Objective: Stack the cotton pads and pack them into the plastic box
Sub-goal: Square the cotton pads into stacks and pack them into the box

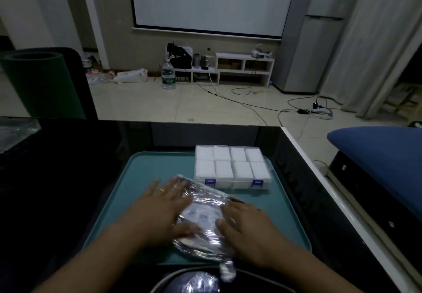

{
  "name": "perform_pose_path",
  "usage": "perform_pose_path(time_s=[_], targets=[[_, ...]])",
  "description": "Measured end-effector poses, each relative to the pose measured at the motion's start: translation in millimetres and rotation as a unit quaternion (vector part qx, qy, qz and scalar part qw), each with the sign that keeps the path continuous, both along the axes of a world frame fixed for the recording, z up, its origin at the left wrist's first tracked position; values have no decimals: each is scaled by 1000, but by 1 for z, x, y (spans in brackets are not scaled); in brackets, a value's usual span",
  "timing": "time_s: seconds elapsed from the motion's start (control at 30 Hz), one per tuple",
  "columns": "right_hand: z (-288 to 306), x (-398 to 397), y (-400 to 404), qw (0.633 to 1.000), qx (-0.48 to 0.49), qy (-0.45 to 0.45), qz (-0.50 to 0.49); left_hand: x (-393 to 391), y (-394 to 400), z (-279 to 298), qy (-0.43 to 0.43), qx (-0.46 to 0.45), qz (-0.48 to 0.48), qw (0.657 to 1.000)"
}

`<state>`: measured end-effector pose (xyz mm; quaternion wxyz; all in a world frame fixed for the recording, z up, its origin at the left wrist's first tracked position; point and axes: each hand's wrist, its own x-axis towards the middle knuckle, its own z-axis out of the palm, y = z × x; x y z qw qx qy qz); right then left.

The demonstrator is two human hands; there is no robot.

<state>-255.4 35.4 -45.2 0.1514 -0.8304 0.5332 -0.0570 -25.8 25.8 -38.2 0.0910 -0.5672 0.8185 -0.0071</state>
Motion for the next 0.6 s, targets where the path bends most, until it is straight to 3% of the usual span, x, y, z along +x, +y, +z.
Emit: perform_pose_path(time_s=[0.1, 0.2, 0.33, 0.43, 0.5, 0.53, 0.6], targets=[[3, 11, 8, 998, -51, 17, 17, 32, -6, 16, -40, -90, 100, 990], [-2, 37, 19, 997, -69, 22, 6, 25, 7, 23, 21, -155, 150, 976], [-11, 72, 26, 998, -47, -29, -34, -19, 38, 5, 39, -43, 141, 988], [-13, 85, 20, 986, -8, -162, -47, -22, 46, -8, 50, -11, 140, 989], [-15, 84, 15, 957, 39, -277, -77, -2, 37, -16, 85, -5, 145, 986], [-15, 81, 13, 947, 37, -310, -79, 9, 30, -22, 97, 2, 142, 985], [-16, 73, 13, 952, -65, -298, -6, 30, 18, -29, 119, 6, 123, 985]])
